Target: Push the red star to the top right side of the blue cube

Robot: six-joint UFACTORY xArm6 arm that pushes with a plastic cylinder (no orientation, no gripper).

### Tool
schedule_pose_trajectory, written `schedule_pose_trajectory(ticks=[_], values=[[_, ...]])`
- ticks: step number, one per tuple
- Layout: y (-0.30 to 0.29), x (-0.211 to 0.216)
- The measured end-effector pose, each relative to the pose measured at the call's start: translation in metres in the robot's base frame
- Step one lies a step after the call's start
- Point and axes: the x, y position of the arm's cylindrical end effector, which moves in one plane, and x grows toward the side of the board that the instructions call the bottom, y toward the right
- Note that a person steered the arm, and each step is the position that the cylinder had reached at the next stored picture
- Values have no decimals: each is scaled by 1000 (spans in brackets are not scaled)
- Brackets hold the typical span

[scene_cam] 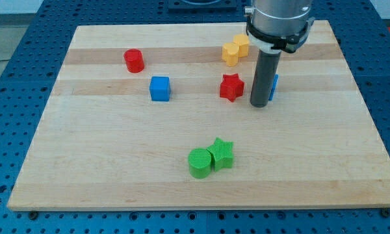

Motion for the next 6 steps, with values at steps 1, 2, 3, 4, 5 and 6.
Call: schedule_pose_trajectory(ticks=[1,2,3,4,5,6], values=[[-11,-11],[-19,-26],[-49,-35],[-79,-35],[-99,-36],[-119,-74]])
